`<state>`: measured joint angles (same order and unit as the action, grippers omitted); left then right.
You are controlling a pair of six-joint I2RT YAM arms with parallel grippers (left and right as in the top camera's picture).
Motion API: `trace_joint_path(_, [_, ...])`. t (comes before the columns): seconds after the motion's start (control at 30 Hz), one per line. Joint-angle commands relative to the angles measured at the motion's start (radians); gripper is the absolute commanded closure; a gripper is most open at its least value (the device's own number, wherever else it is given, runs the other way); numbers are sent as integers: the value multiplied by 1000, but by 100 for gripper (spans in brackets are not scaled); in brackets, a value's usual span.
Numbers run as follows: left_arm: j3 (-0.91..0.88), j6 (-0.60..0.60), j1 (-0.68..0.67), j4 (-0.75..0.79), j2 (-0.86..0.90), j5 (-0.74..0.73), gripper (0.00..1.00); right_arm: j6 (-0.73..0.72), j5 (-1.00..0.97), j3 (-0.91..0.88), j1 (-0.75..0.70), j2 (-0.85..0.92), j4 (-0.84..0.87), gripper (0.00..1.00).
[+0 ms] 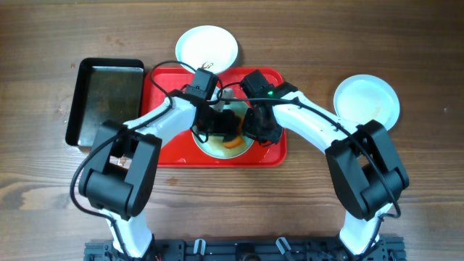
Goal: Clean dirty plates on tray and stack at the side
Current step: 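Scrub the tilted plate with the sponge in the left gripper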
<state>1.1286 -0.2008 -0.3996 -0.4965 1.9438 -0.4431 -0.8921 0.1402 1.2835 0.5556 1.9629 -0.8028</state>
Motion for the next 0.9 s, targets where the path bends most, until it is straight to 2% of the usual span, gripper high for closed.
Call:
trace_joint_path(0.0, [-31, -43, 68, -46, 48, 414, 96, -13, -40, -13, -7, -11, -11, 95])
trace_joint_path(0.1, [-31, -43, 108, -69, 48, 491, 96, -13, -40, -13, -7, -11, -10, 95])
trace_joint_path(0.3, [-31, -77, 134, -133, 48, 531, 96, -13, -40, -13, -7, -11, -15, 95])
trace_joint_path(0.4, [-29, -38, 133, -145, 29, 488, 96, -12, -40, -13, -7, -11, -18, 95])
trace_joint_path(0.67, [-29, -39, 134, -167, -237, 470, 96, 31, -40, -13, -7, -11, -9, 95])
trace_joint_path(0.87, [-29, -39, 145, -263, -426, 509, 96, 108, -67, -11, -7, -16, 28, 95])
